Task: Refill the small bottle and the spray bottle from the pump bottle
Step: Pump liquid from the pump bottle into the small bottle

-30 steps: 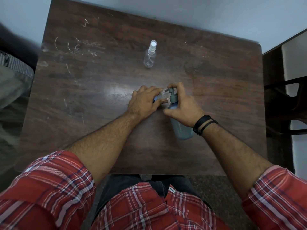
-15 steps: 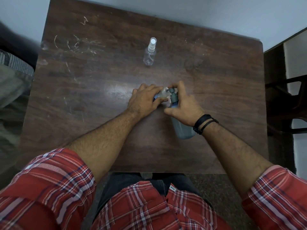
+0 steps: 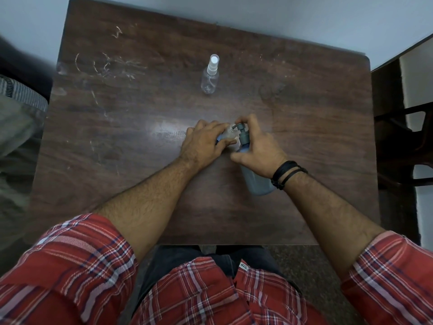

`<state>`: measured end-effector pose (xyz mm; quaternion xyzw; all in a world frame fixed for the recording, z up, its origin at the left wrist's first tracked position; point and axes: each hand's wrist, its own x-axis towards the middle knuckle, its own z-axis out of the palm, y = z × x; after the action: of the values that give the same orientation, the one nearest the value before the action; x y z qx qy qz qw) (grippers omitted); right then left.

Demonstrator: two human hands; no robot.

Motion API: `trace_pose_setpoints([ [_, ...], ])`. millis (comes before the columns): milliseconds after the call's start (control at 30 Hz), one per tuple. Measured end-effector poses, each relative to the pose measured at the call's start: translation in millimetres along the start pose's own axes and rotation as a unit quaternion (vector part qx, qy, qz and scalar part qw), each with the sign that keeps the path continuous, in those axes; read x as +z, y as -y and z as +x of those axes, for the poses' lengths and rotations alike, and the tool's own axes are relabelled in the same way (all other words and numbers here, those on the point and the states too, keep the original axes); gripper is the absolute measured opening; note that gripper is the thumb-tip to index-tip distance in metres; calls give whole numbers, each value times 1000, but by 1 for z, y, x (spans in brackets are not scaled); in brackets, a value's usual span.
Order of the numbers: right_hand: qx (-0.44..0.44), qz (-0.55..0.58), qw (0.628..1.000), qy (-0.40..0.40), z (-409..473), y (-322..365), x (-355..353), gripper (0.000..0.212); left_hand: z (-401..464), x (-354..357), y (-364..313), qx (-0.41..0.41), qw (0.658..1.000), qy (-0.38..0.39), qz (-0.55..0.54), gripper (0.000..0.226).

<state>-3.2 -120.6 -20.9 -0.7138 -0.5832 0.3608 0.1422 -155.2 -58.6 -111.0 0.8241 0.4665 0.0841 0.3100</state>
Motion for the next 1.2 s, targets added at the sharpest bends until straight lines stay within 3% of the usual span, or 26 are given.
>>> trace_pose_setpoints([
  [1200, -3, 3, 1000, -9, -1, -1, 0, 67, 1, 1, 2, 7, 1000, 0, -1, 52],
])
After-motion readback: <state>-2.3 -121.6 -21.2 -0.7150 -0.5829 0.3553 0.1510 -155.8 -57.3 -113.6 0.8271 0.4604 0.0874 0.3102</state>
